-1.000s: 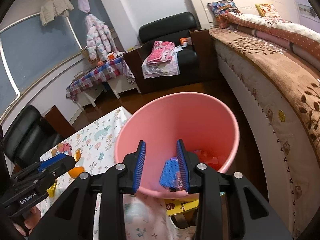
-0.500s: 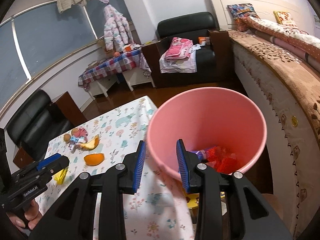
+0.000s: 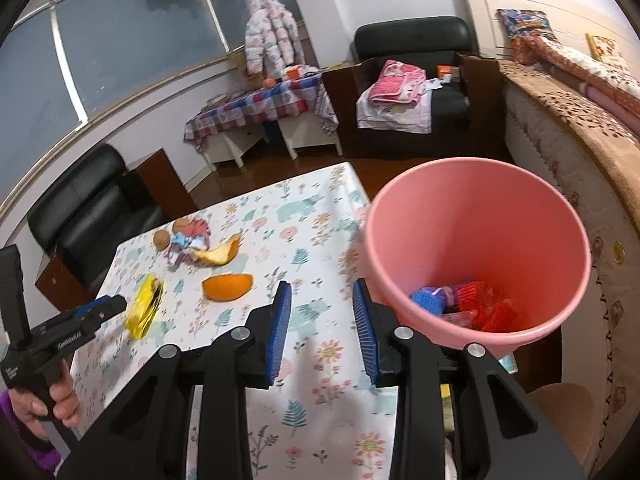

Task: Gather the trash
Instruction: 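Move both open grippers back over the table toward the yellow bag, then grasp the yellow plastic bag with the left gripper while the right grasps the orange peel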

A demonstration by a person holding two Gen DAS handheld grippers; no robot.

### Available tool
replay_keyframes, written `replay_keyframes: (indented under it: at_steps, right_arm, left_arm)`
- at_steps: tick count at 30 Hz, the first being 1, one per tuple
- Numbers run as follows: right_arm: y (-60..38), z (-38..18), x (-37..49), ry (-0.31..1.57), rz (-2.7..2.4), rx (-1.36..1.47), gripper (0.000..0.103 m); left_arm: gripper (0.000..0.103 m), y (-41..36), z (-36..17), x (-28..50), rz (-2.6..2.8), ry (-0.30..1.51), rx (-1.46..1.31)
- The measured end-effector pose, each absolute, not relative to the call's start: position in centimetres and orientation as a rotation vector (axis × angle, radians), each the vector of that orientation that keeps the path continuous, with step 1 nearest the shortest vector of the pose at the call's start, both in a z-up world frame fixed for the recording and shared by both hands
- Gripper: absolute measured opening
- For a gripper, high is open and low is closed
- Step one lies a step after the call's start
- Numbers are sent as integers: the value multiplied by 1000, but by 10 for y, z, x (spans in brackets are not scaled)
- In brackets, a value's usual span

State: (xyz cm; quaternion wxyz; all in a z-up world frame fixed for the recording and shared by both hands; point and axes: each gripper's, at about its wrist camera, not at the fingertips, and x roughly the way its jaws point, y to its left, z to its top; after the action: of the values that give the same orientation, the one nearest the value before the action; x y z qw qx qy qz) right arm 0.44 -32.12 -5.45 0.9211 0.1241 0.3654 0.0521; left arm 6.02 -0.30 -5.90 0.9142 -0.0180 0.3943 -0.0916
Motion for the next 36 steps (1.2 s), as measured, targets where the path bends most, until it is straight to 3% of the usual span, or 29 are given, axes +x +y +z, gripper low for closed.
replay_keyframes:
  at_steps: [16, 18, 23, 27, 36]
  right_arm:
    - [-282, -72, 17, 845, 324, 221, 33]
    - [-275, -73, 23, 853, 349, 197, 42]
    - [-254, -72, 41, 864, 415, 111, 44]
    - [-235, -74, 57, 873, 450, 19, 44]
    - [-196, -81, 91, 922, 548, -260, 44]
  left_arm:
    - [41, 9, -94, 92, -135, 911, -68]
    - [41, 7, -97, 95, -134, 921, -68]
    - [41, 6, -103, 99, -133, 924, -63]
    - [27, 8, -107, 101, -117, 925, -68]
    - [26, 8, -110, 98, -124, 903, -35]
